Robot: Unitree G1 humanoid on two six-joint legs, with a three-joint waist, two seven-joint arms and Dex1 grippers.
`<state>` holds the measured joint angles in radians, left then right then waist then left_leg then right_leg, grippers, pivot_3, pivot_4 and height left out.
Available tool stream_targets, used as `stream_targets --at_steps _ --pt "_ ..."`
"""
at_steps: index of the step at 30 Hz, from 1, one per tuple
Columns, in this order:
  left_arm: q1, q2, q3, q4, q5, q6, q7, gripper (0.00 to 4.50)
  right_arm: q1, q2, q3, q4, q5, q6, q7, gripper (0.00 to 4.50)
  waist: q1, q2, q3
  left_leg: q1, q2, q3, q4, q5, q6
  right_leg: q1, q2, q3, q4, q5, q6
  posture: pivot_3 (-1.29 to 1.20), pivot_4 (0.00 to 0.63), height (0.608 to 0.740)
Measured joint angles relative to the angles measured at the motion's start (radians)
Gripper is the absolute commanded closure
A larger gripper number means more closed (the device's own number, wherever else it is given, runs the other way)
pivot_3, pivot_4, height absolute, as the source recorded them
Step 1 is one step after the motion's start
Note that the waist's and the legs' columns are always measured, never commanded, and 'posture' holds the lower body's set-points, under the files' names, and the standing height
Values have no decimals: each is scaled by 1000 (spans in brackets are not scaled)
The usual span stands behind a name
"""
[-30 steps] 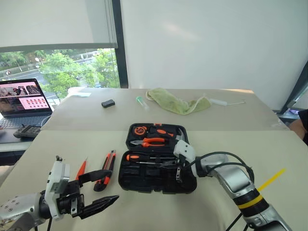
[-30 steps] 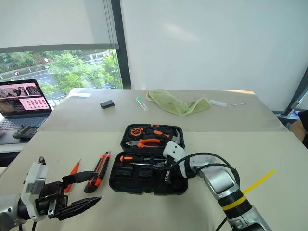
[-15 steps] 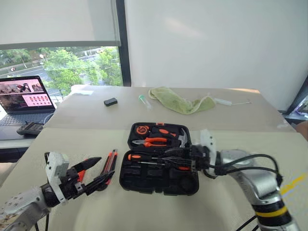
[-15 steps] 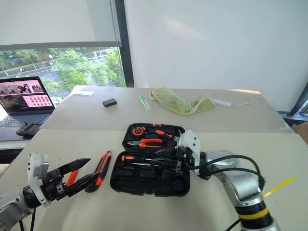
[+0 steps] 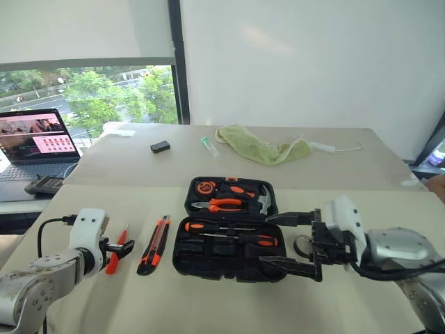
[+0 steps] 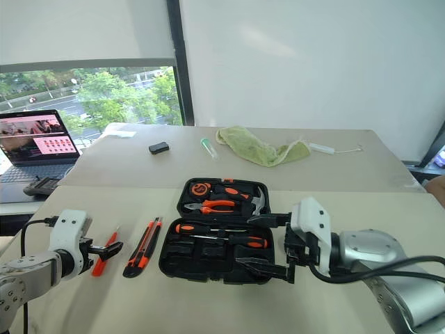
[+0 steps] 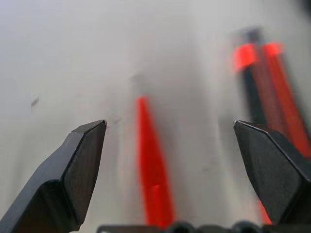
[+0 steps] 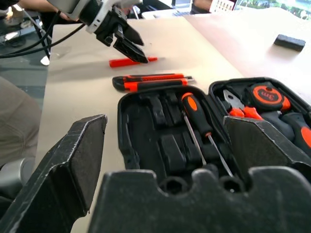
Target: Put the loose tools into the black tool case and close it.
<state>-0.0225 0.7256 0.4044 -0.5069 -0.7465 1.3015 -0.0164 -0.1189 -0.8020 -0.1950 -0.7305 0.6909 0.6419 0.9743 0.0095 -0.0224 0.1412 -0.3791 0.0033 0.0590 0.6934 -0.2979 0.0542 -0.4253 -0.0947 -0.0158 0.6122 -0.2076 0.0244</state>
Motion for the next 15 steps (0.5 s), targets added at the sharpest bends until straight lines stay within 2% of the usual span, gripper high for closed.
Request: stream_targets --at_steps 1,4,12,13,15 --pt "-4 -15 3 10 7 27 6 39 17 -7 -12 -7 0 -14 9 21 2 0 0 0 0 0 0 0 0 0 0 0 0 0 0 0 150 740" --pt "-21 -29 8 6 11 78 3 703 25 -18 -15 -9 -1 -40 20 0 2 0 0 3 -1 0 0 0 0 3 -5 0 0 0 0 0 150 740" --pt "6 -82 18 -46 48 98 -20 3796 60 -34 -14 -7 -47 -102 7 0 2 2 -1 5 0 1 0 0 0 3 -9 4 1 -1 -1 0 150 740" --pt "13 -82 22 -46 56 89 -30 3932 63 -21 -15 -7 -50 -108 -7 0 1 2 -2 5 0 1 -1 0 0 3 -9 4 1 -1 -1 0 150 740" --pt "10 -85 45 -6 56 14 -94 4017 86 57 -30 4 45 -95 -50 0 3 2 -2 4 1 0 -1 0 -1 2 -9 4 1 -1 -2 0 150 740"
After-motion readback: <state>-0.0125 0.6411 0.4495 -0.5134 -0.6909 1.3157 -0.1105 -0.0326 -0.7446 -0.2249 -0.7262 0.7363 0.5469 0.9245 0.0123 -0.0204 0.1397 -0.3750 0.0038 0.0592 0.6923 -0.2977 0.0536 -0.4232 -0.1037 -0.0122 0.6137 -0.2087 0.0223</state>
